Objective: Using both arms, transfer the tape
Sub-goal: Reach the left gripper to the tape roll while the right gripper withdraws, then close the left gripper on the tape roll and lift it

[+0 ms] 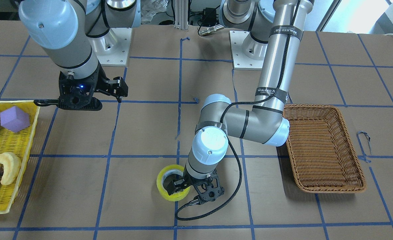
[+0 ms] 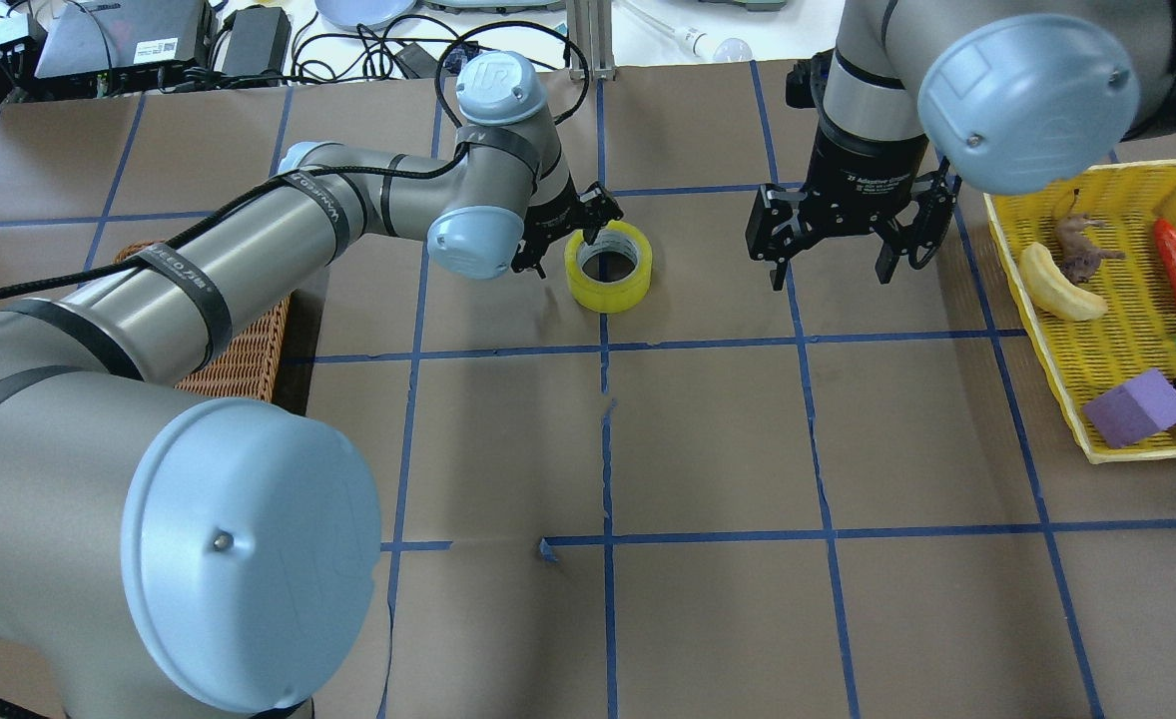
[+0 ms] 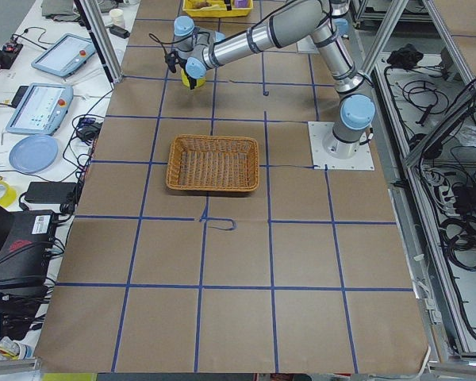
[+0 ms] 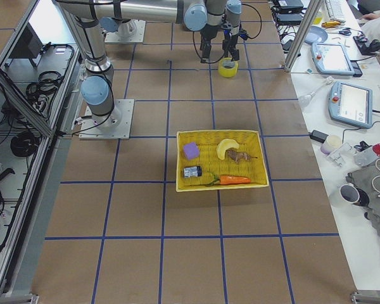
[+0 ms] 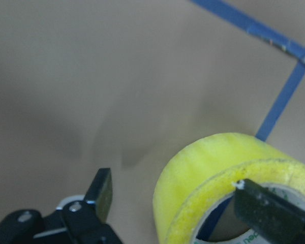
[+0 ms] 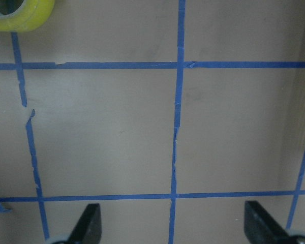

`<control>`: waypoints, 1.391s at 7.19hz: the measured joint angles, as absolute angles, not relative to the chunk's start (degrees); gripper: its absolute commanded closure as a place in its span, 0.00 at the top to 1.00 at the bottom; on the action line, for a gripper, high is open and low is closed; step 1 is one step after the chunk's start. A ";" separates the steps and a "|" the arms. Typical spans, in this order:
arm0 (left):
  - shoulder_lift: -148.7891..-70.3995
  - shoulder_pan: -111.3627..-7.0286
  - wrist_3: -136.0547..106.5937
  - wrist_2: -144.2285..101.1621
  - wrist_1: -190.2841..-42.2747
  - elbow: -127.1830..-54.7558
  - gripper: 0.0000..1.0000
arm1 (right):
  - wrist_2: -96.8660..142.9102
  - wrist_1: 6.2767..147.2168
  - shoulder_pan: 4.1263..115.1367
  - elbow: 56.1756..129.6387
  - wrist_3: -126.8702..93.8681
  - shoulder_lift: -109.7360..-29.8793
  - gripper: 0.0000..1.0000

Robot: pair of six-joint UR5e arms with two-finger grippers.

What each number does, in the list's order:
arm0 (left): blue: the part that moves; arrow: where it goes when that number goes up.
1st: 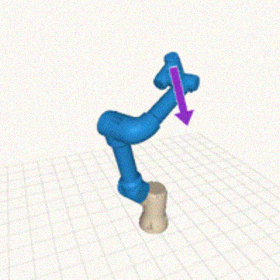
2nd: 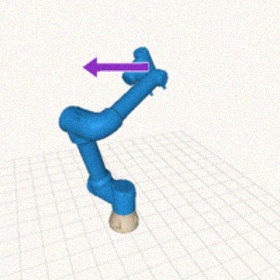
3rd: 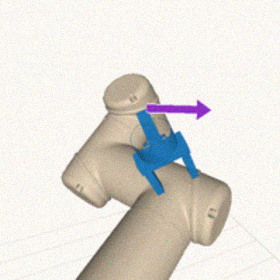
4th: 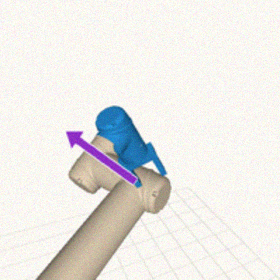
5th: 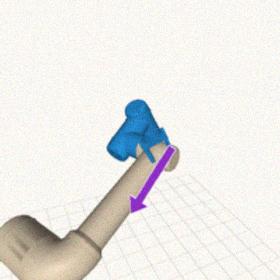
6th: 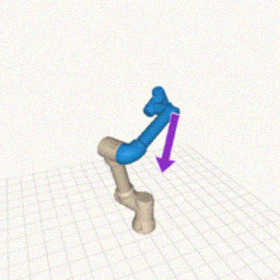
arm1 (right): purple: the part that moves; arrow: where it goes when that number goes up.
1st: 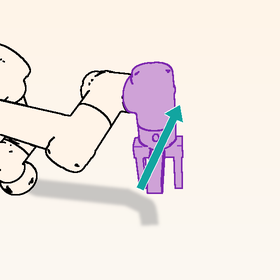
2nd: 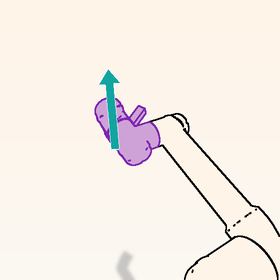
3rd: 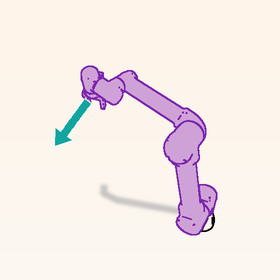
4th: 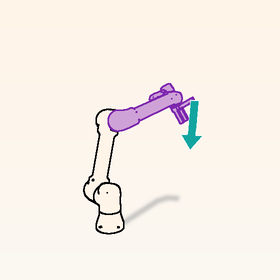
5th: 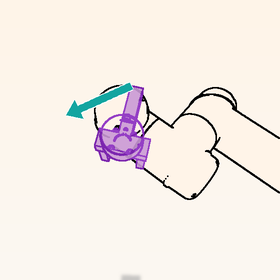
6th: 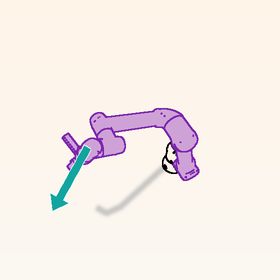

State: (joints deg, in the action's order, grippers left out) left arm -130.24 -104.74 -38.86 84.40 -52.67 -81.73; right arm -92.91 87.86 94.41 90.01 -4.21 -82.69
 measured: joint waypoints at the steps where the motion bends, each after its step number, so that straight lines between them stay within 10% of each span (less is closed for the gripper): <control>1: -129.87 -105.14 -38.70 84.42 -52.71 -81.78 0.89 | -94.97 87.94 94.44 90.04 -4.17 -82.69 1.00; 2: -129.33 -105.30 -38.54 84.40 -52.75 -81.80 0.83 | -95.88 88.02 94.42 90.06 -3.98 -82.63 1.00; 3: -129.26 -105.35 -38.49 84.42 -52.79 -82.05 0.30 | -96.12 88.05 94.32 90.07 -3.76 -82.60 1.00; 4: -129.46 -105.37 -38.34 84.51 -52.81 -82.49 0.00 | -96.13 88.03 94.21 90.07 -3.51 -82.65 1.00; 10: -125.57 -103.68 -21.61 94.85 -55.56 -82.90 0.00 | -96.13 87.89 94.17 89.94 -3.40 -82.83 1.00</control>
State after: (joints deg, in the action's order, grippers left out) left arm -125.57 -103.68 -21.61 94.85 -55.56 -82.90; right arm -96.13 87.89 94.17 89.94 -3.40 -82.83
